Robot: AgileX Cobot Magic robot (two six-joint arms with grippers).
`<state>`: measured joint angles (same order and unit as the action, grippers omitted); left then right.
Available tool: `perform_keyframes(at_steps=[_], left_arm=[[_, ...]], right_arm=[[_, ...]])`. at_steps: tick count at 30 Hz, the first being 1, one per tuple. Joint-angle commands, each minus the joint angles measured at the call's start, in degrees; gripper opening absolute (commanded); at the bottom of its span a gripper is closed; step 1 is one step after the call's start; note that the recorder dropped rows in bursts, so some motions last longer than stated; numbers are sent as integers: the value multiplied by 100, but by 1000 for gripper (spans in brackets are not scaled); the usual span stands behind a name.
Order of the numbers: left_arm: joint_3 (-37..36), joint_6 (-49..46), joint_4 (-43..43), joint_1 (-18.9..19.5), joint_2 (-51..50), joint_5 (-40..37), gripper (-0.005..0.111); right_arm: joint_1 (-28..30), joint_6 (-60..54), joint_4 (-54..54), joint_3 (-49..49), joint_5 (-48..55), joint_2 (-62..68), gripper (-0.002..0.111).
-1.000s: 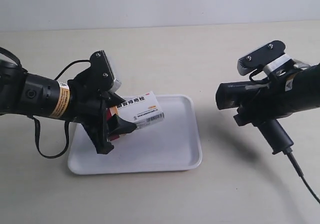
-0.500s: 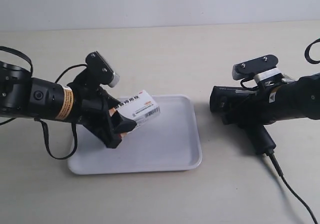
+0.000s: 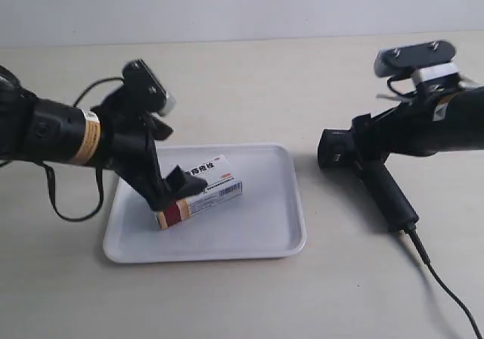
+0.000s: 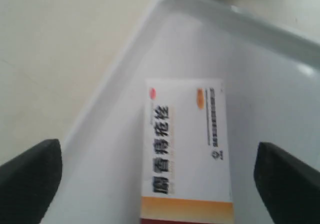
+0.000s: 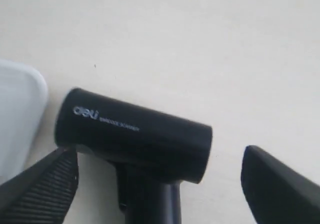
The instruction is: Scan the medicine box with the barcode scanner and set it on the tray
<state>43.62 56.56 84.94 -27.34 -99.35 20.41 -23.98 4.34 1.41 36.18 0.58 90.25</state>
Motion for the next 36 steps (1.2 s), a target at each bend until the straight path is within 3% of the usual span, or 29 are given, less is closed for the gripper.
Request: perform_keyframes(at_steps=[1,4,5,6,7,11,16,22,25,28,30,33,35,36], left_arm=[[22,2163,1221,11,1783,-271,74],[-198,3125,1501,11,2944,-271,9],[-349,3135,1501,11,3296,-306,1],[-735,3367,1501,11,3925,-544,2],[-1003,3484,1471,11,4271,-762,3],[-2791,3553,264,11,6154,-2226,3],[-4010,3555,134,11,7630,-2304,3],[-4362,3515,149,11,8156,-2304,3],[-4362,3011,465,11,8199,-2355,3],[-4362,911,-1474,11,8414,-2718,3],[-4331,-1133,-3635,11,8656,-2925,3],[-4300,-4699,-6286,22,9126,-2652,3],[-4362,-6281,-7568,122,9436,-2300,3],[-4362,-6580,-7766,232,9621,-2041,3]], right_arm=[[3,36,-1,39,975,-2022,78],[3,36,-1,-14,1326,-3470,46],[3,36,-74,-105,1311,-3929,33],[3,36,-141,-425,1081,-4792,8],[3,54,-141,-662,836,-5198,0],[3,411,-141,-2296,-96,-6928,1],[3,1453,-177,-3487,19,-7875,1],[3,1453,-209,-3618,49,-8046,1],[3,1453,-209,-3618,49,-8046,1],[3,1453,-209,-3618,49,-8046,1],[3,1453,-209,-3618,49,-8046,1],[3,1453,-209,-3618,49,-8046,1],[3,1453,-209,-3618,49,-8046,1],[3,1453,-209,-3618,49,-8046,1]])
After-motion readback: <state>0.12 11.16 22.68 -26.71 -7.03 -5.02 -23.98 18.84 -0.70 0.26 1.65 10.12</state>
